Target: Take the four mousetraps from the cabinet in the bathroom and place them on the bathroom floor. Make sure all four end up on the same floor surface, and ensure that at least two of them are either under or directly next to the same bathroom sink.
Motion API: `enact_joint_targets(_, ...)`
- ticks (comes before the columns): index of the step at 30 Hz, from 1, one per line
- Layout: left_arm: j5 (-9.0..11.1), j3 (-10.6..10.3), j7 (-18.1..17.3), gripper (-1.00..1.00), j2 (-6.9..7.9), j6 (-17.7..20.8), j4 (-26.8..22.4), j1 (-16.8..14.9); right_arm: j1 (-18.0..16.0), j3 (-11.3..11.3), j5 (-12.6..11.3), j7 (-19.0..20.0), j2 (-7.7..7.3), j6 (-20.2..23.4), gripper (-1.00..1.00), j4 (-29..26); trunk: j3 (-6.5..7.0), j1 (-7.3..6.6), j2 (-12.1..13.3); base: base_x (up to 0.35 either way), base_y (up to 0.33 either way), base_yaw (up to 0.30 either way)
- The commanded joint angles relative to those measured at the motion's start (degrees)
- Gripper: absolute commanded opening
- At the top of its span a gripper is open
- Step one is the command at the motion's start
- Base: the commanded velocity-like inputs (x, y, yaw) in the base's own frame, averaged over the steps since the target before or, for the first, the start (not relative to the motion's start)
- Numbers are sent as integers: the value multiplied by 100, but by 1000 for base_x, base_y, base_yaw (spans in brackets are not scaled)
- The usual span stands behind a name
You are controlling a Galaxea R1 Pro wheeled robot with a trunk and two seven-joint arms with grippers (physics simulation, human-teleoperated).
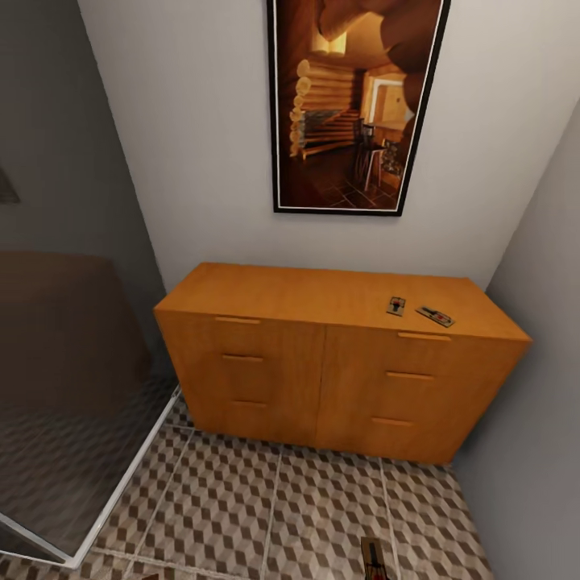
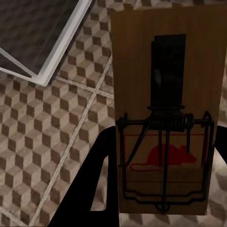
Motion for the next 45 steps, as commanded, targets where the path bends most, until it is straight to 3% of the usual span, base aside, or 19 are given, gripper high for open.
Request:
enact_joint_targets(1,-35,-34,68,-100,-7,-6,18,-7,-3,37,16,-52,-3,-7,-100,2,-5,0,-3,0,0,280)
enact_joint_targets(45,-35,-34,59,-100,-8,4,18,-6,-1,38,13,-52,4,1,-100,11,-5,0,-3,0,0,291)
